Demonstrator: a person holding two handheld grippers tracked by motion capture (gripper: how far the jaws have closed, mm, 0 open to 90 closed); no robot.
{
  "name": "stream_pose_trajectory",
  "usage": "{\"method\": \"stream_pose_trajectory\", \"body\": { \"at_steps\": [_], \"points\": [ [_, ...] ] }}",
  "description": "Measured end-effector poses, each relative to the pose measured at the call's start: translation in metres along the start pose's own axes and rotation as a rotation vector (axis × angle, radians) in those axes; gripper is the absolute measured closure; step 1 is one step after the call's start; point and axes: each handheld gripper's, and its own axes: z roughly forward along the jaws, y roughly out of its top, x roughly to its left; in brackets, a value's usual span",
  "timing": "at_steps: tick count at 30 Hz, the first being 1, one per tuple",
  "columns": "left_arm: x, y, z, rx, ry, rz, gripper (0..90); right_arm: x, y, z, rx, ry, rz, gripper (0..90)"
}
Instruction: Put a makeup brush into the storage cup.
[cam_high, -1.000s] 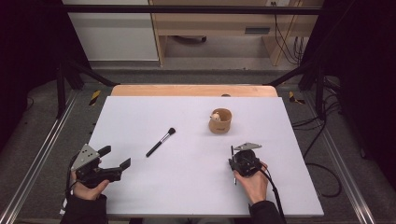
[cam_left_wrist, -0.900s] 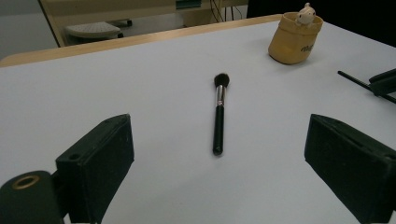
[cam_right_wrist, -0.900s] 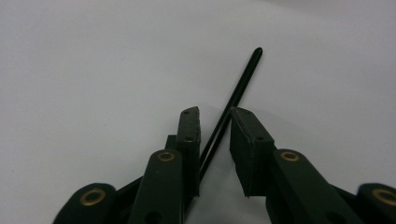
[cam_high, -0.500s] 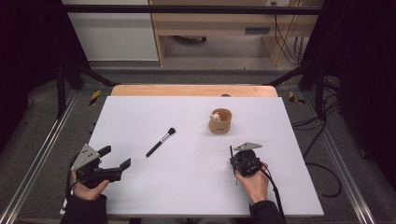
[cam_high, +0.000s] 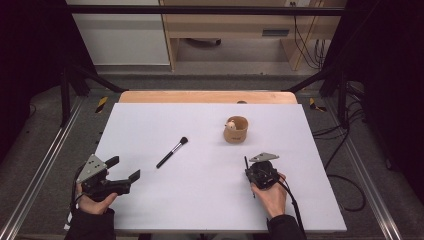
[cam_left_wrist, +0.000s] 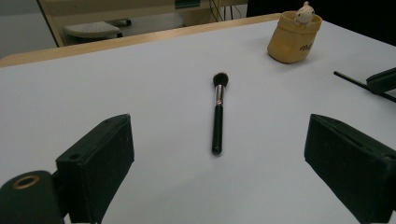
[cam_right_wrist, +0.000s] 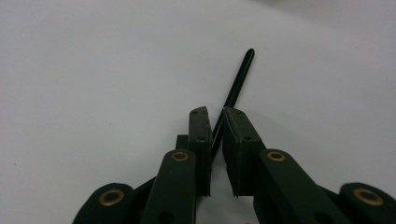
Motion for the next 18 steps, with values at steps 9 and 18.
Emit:
{"method": "stream_pose_trajectory", "body": {
  "at_steps": [9, 18],
  "points": [
    [0.0, -0.0001, 0.0001, 0.0, -0.002, 0.0, 7.5, 0.0016, 0.0008, -0.0001, -0.009, 0.063, -0.042, 84.4],
    [0.0005, -0.0002, -0.0005, -0.002, 0.0, -0.002, 7.5, 0.0038, -0.0005, -0.0057, 0.014, 0.059, -0.018, 78.4]
  ]
}}
